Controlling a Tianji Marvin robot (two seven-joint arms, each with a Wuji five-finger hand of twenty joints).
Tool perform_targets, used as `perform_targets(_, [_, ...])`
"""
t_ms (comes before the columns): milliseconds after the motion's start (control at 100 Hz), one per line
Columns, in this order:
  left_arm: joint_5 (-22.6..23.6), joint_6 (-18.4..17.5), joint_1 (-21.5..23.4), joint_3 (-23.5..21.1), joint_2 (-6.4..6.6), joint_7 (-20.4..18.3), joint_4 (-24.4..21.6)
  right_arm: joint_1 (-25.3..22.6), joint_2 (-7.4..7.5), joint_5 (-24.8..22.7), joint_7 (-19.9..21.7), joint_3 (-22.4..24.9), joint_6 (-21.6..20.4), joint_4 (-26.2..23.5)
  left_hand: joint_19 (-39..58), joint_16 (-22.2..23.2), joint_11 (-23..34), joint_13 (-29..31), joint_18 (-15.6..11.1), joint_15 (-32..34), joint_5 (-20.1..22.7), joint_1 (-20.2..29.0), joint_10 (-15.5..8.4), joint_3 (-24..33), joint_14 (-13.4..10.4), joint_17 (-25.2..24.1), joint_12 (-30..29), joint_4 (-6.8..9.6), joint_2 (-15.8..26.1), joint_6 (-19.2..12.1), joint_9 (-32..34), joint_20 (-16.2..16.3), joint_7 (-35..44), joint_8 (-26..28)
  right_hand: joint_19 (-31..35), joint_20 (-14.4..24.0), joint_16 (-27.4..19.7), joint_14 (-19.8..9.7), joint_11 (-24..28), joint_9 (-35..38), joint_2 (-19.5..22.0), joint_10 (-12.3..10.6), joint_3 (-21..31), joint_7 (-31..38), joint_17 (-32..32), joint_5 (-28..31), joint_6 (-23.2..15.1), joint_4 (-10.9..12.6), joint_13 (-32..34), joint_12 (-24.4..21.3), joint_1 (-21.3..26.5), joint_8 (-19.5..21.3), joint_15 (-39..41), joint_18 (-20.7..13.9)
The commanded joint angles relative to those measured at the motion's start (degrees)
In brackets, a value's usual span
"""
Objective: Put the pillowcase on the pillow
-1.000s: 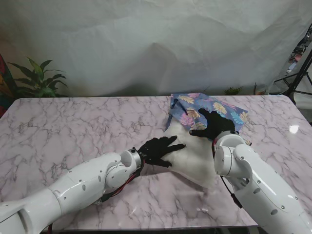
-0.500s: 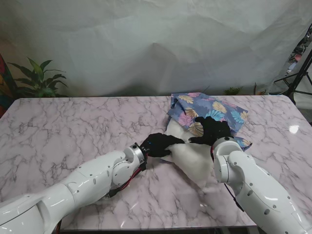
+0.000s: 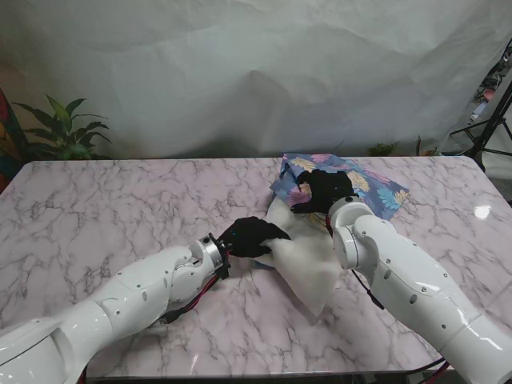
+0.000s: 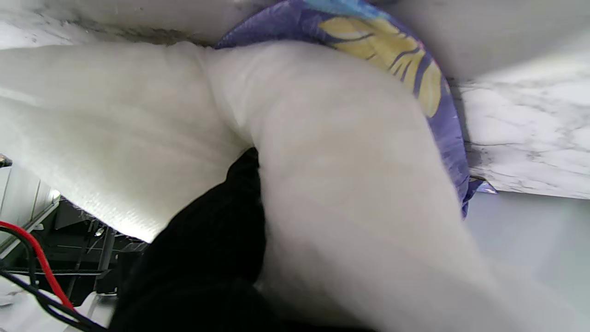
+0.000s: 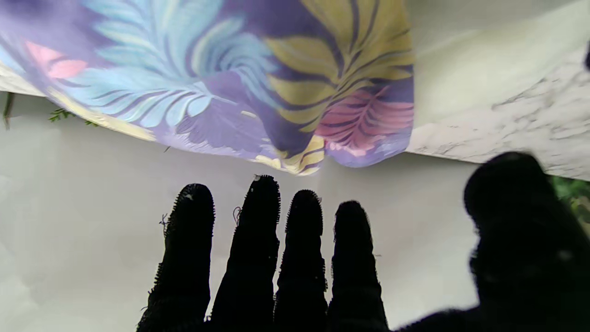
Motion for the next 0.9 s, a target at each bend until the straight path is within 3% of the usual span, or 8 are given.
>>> perform_targets(0, [1.01, -0.55, 0.21, -0.15, 0.95, 0.02, 0.21, 1.16, -0.51, 1.35, 0.42, -1.27, -0.75, 2.37, 2.48, 1.98, 7.9, 3.41, -6.4, 4.54, 5.31, 10.13, -5.97, 12.43, -6.02, 0.0, 2.5, 3.05, 3.04, -0.85, 6.87, -0.5, 5.84, 2.31, 1.2, -0.63, 0.44, -1.33, -0.08, 2.3, -3.0, -1.36, -1.83, 2.55, 0.97, 2.68, -1.9, 0.09, 2.37, 0.28, 2.85, -0.86, 1.15, -1.87])
perform_targets(230, [3.03, -0.84, 2.06, -2.49, 2.43, 1.25, -2.63, 5.92, -1.51, 6.56, -0.39, -6.47, -3.36, 9.87, 2.33, 2.18, 8.08, 3.78, -6.17, 4.25, 5.52, 10.13, -6.0, 12.62, -5.99, 0.08, 2.64, 3.01, 2.7, -0.89, 7.29, -0.72, 6.31, 2.52, 2.26, -0.6, 0.37, -2.22, -0.68, 7.17, -3.49, -2.38, -7.41, 5.45, 4.48, 7.87, -3.36, 0.33, 7.08, 0.58, 10.34, -1.88, 0.79, -4.8])
perform_targets(620, [3.87, -1.69, 3.08, -2.93, 2.86, 2.03, -3.28, 10.26, 0.31, 3.74, 9.37, -12.9, -0.3, 9.74, 2.07, 2.44, 8.14, 4.09, -6.01, 4.1, 5.5, 10.13, -6.11, 12.71, -6.11, 0.47, 2.67, 3.0, 2.54, -0.95, 7.54, -1.03, 6.45, 2.59, -0.03, -1.05, -0.38, 2.52, -3.57, -4.43, -5.07, 2.51, 2.62, -2.19, -3.69, -0.24, 4.02, -0.49, -4.37, -0.9, -5.8, -7.35, -0.94, -0.28])
perform_targets(710, [3.62, -1.68, 3.13, -2.91, 2.82, 1.72, -3.25, 10.61, 0.61, 2.59, 9.9, -13.5, -0.86, 9.65, 2.07, 2.43, 8.09, 4.15, -6.0, 4.07, 5.52, 10.13, -6.09, 12.71, -6.14, 0.47, 2.65, 3.01, 2.52, -0.91, 7.5, -1.03, 6.45, 2.59, 0.67, -0.7, -0.15, 2.68, -2.64, -1.96, -8.59, 2.07, 3.28, -0.54, -1.83, 2.31, 3.06, -0.45, -1.44, -0.66, 0.34, -6.62, -0.18, 0.77])
perform_targets(800, [3.53, -1.35, 3.85, -3.99, 3.32, 0.42, -4.8, 11.28, 0.42, 2.47, 9.06, -14.38, -1.28, 10.63, 2.07, 2.45, 8.06, 4.18, -6.01, 4.05, 5.51, 10.13, -6.07, 12.69, -6.11, 0.47, 2.64, 3.02, 2.54, -0.81, 7.52, -1.02, 6.43, 2.57, 3.38, 0.22, 0.88, 2.73, -1.72, 5.18, -10.11, 0.44, -4.09, 2.86, 4.44, 7.23, 0.49, 2.19, 7.77, 0.06, 15.73, -4.37, 0.52, 0.95])
perform_targets(820, [3.51, -1.25, 3.99, -4.22, 3.43, 0.09, -5.12, 11.44, 0.26, 2.83, 8.74, -14.59, -1.1, 11.01, 2.06, 2.44, 8.06, 4.18, -6.01, 4.04, 5.48, 10.13, -6.05, 12.68, -6.13, 0.47, 2.64, 3.02, 2.52, -0.83, 7.52, -1.02, 6.41, 2.57, 4.0, 0.39, 1.22, 2.76, -1.68, 6.47, -12.2, 0.32, 4.48, 3.63, 5.81, 8.21, 0.06, 1.55, 9.61, 0.18, 15.07, -3.73, 0.43, 0.92])
perform_targets(850, [3.45, -1.12, 4.16, -4.48, 3.55, -0.32, -5.46, 11.59, 0.01, 3.3, 7.98, -14.76, -0.88, 11.55, 2.06, 2.44, 8.04, 4.24, -6.0, 4.06, 5.49, 10.13, -6.02, 12.7, -6.1, 0.47, 2.63, 3.03, 2.52, -0.81, 7.49, -1.02, 6.4, 2.56, 5.46, 0.7, 2.04, 2.58, -1.16, 9.87, -16.64, 0.24, 25.86, 5.17, 9.13, 10.93, -0.82, -0.53, 14.05, 0.41, 11.22, -2.73, 1.39, 0.5])
perform_targets(890, [3.29, -0.97, 4.38, -4.85, 3.67, -0.83, -5.82, 11.59, -0.38, 3.98, 6.39, -14.59, -0.86, 12.31, 2.07, 2.41, 7.98, 4.2, -5.95, 4.01, 5.4, 10.13, -5.96, 12.69, -6.01, 0.65, 2.6, 3.04, 2.53, -0.76, 7.42, -1.04, 6.33, 2.53, 6.89, 0.84, 2.93, 2.18, -0.77, 15.59, -16.95, 0.29, 35.34, 6.87, 13.31, 15.79, -2.13, -1.17, 19.65, 0.42, 12.43, -1.81, 2.61, 0.07])
